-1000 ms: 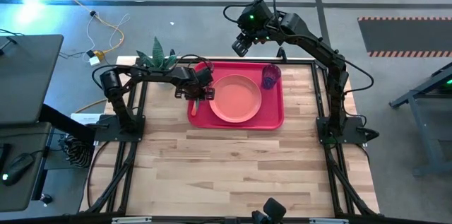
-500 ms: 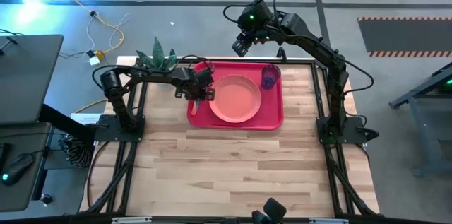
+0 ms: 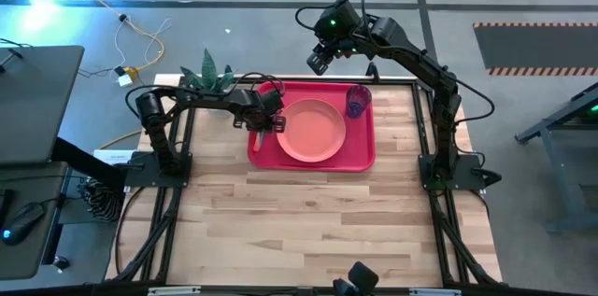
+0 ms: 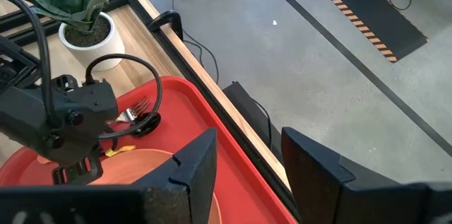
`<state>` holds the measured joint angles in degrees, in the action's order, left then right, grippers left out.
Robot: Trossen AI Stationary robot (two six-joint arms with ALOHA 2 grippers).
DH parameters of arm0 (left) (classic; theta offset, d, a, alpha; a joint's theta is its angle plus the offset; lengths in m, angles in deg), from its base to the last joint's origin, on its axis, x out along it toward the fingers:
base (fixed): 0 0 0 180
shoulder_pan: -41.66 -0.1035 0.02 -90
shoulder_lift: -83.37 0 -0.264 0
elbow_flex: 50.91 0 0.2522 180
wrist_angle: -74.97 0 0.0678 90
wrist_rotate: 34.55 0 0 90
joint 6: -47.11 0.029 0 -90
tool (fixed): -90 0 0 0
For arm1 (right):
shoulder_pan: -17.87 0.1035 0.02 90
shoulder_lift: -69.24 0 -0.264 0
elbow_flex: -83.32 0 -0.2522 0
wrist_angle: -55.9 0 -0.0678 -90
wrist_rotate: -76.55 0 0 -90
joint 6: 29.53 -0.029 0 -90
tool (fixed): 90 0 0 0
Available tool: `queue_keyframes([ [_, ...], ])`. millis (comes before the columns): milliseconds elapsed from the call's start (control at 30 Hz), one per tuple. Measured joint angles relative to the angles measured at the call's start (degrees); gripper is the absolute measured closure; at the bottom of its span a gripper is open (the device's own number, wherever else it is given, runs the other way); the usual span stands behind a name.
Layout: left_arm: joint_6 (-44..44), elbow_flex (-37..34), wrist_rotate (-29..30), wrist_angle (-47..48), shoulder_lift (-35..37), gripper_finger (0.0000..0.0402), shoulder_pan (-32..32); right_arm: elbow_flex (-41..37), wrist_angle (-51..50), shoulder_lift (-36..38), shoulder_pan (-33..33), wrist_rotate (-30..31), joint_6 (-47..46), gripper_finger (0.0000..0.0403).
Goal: Pick and place plate/cup/fork/spoon on tray
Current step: Adjust the utensils on the pink tray
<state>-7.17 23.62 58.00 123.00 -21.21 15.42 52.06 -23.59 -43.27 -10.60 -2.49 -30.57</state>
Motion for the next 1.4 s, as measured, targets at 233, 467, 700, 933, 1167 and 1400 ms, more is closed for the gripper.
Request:
queue_keyframes([
  [233, -1.07, -0.02, -1.09, 0.04, 0.09, 0.0298, 0.15, 0.02, 0.02, 0.00, 0.00, 0.02, -0.02, 0.0253],
  [467, -1.16, 2.11, -3.66, 0.27, 0.45, 0.0298, 0.33, 0.00, 0.02, 0.00, 0.00, 0.02, -0.02, 0.0253],
  [700, -1.07, 3.15, -4.07, 0.51, 0.51, 0.0298, 0.41, 0.01, 0.02, 0.00, 0.00, 0.02, -0.02, 0.0253],
  [933, -0.04, 3.15, -3.42, 1.14, 0.51, 0.0298, 0.41, 0.01, 0.00, 0.00, 0.00, 0.02, -0.02, 0.0253],
  [1167, -0.02, 2.88, -3.56, 3.85, -1.41, 0.0298, 1.49, 0.00, 0.00, 0.00, -0.02, 0.02, -0.02, 0.0253],
  [1400, -0.04, 3.02, -3.57, 4.35, -1.64, 0.0298, 2.61, 0.02, 0.00, 0.00, -0.01, 0.02, -0.02, 0.0253],
])
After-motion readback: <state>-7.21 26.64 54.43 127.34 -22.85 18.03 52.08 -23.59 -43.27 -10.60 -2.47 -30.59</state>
